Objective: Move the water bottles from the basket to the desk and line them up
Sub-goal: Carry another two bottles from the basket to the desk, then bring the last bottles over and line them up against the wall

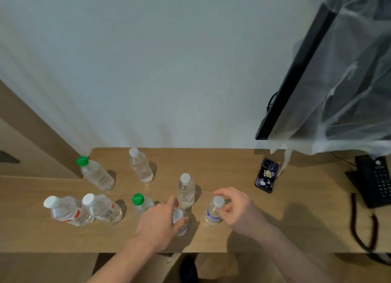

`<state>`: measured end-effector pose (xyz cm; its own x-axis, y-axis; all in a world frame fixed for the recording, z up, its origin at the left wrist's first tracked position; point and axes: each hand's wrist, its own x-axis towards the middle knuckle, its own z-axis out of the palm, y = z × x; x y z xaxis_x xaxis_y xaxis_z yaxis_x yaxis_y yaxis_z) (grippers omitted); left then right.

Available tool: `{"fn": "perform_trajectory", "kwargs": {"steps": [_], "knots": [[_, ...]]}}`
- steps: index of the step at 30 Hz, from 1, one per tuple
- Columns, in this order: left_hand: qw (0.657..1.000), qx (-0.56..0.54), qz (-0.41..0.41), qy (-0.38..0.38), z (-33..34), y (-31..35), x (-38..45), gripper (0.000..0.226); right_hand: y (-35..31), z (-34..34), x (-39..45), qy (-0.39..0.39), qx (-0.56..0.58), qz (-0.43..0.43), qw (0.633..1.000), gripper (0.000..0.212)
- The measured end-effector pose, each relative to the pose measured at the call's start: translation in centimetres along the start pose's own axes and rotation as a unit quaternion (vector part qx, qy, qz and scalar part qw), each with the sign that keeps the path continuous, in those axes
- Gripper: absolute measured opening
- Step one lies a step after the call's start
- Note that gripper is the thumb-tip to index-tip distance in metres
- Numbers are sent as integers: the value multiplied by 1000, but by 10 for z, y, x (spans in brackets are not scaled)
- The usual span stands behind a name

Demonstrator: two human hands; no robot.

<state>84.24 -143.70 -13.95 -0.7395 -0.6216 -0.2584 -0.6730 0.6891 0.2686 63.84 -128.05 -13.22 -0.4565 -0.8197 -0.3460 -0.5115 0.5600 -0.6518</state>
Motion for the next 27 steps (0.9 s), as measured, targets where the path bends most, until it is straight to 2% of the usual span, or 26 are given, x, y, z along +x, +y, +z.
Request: {"fn": "perform_trajectory", "kwargs": {"steps": [4, 9, 13, 17, 27], "knots": [[999, 34, -4, -13, -8, 4, -11, 45, 1, -19, -32, 20, 10, 16, 1000, 45], [997, 72, -5, -9, -30, 33, -28, 64, 25, -46, -89, 47, 7, 30, 998, 51], [993, 41, 99, 40, -50, 102, -48, 53, 51, -73, -151, 75, -14, 42, 996, 61], [975, 8, 220, 35, -47, 190, -70, 49, 87, -96, -228, 113, -34, 86, 989, 69], [895, 37, 443, 12, 11, 399, -126, 57, 199, -138, -430, 233, -17, 217, 948, 71]]}}
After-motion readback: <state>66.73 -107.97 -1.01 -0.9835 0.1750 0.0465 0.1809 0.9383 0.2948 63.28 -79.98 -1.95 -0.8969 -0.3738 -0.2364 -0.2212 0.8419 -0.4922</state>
